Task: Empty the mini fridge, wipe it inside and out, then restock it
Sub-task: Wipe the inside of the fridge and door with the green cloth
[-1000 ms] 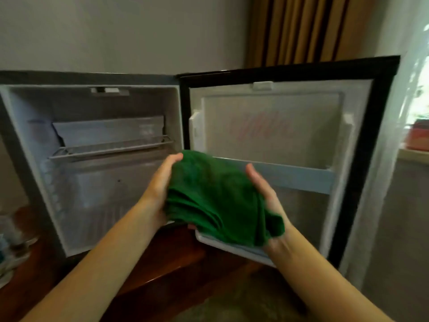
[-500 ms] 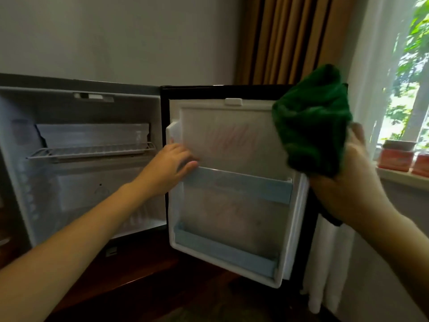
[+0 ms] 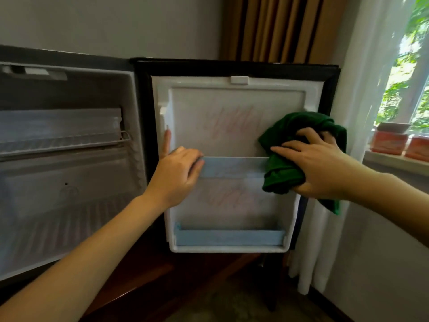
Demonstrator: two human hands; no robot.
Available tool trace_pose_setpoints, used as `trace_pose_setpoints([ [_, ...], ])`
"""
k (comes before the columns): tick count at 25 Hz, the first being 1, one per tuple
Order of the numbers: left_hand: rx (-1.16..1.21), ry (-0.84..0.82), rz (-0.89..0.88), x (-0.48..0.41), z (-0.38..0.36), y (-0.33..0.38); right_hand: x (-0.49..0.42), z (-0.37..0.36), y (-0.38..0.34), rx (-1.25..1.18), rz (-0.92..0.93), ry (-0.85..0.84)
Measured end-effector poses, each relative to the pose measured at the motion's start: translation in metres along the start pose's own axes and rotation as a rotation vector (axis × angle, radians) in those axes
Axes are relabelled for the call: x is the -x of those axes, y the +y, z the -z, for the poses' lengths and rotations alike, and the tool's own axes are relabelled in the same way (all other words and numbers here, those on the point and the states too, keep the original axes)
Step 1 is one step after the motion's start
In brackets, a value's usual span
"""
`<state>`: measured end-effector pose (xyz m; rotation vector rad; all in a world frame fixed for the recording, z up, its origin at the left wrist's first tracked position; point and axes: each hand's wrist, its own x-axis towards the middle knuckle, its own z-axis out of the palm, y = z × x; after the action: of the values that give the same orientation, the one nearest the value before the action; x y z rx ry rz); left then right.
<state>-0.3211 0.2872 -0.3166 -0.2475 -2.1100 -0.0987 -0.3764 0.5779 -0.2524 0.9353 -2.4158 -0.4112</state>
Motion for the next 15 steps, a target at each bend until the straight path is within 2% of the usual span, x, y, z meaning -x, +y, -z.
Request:
trace_pose_setpoints([
  [3, -0.124, -0.003, -0.197, -0.007, 0.003, -0.015, -0.025, -0.002, -0.003, 0.131, 0.025, -0.028],
  [5, -0.195, 0.006, -0.339, -0.009, 0.006, -0.028, -0.032, -0.007, -0.005, 0.095, 0.018, -0.029],
  [6, -0.212, 0.024, -0.374, -0.009, 0.007, -0.032, -0.032, -0.007, -0.002, -0.012, 0.015, 0.003],
  [7, -0.215, 0.050, -0.383, -0.010, 0.005, -0.034, -0.034, -0.004, 0.002, -0.226, -0.036, 0.062],
  [9, -0.189, 0.104, -0.353, -0.010, -0.002, -0.032, -0.038, 0.005, 0.004, -0.719, -0.178, 0.284],
  [10, -0.167, 0.126, -0.330, -0.010, -0.006, -0.030, -0.040, 0.006, 0.001, -0.837, -0.192, 0.408],
  [11, -0.141, 0.144, -0.308, -0.011, -0.009, -0.028, -0.040, 0.005, -0.007, -0.785, -0.178, 0.447],
  [15, -0.096, 0.159, -0.278, -0.012, -0.013, -0.028, -0.036, -0.030, -0.020, -0.110, 0.068, 0.200],
])
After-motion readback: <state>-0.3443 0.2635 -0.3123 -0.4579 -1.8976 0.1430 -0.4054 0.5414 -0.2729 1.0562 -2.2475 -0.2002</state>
